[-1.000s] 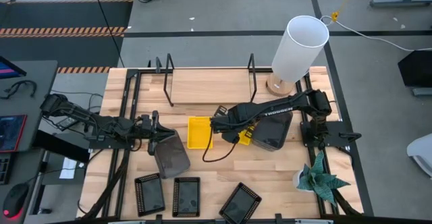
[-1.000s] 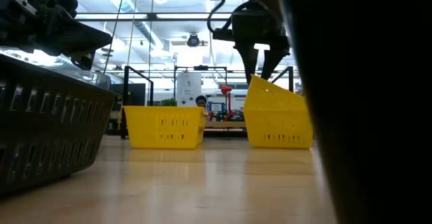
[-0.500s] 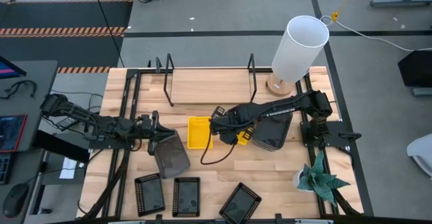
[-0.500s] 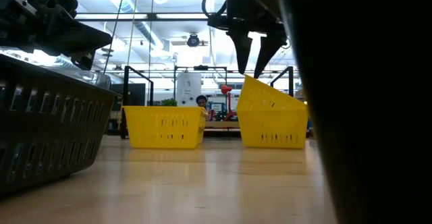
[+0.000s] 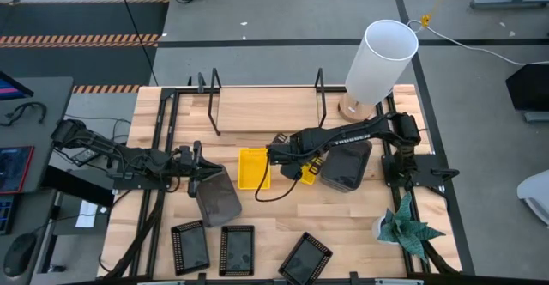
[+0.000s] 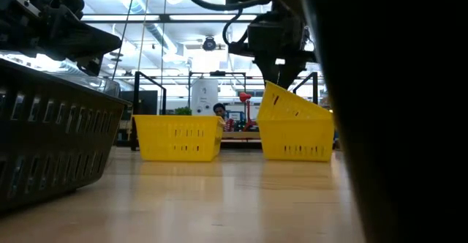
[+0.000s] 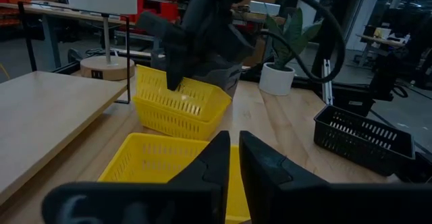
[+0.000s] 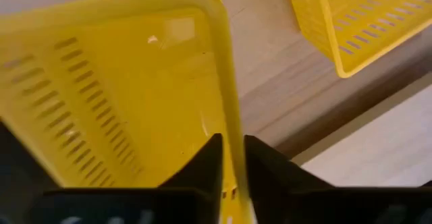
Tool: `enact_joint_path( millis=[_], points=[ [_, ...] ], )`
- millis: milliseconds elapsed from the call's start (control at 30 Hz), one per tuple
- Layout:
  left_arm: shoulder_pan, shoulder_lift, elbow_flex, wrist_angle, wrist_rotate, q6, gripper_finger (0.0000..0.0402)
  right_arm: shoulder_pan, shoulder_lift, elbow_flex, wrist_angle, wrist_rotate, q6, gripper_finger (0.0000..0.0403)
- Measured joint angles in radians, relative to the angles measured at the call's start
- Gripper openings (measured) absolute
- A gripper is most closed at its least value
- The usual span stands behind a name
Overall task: Stack baskets on shelf by color
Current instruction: Stack the bottom right yellow bin on the top right yellow bin
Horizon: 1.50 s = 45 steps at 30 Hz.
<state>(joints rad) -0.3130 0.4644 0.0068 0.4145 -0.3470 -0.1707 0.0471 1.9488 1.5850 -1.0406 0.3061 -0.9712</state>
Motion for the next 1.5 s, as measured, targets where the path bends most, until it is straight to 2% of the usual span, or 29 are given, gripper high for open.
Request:
enact_joint_path(
  millis=[100,400,600,1033,1233,1500],
  points=[
    [0.0,0.0,0.0,0.0,0.0,0.0,0.0037,-0.005,0.0,-0.003,0.009,-0.01,-0.027,0.0011],
    [0.0,0.0,0.0,0.0,0.0,0.0,0.0031,-0.003,-0.003,-0.003,0.007,-0.011,-0.036,0.0008],
    [0.0,0.0,0.0,0.0,0.0,0.0,0.0039,-0.003,-0.01,0.049,-0.067,-0.018,-0.035,0.0008],
    [0.0,0.0,0.0,0.0,0.0,0.0,0.003,-0.023,-0.004,0.037,-0.098,-0.165,-0.016,0.0008],
    [0.0,0.0,0.0,0.0,0.0,0.0,0.0036,-0.024,-0.004,-0.004,-0.072,-0.177,0.013,0.0021],
    [0.0,0.0,0.0,0.0,0.0,0.0,0.0039,-0.011,-0.004,-0.052,0.002,-0.172,0.086,0.0069]
  ],
)
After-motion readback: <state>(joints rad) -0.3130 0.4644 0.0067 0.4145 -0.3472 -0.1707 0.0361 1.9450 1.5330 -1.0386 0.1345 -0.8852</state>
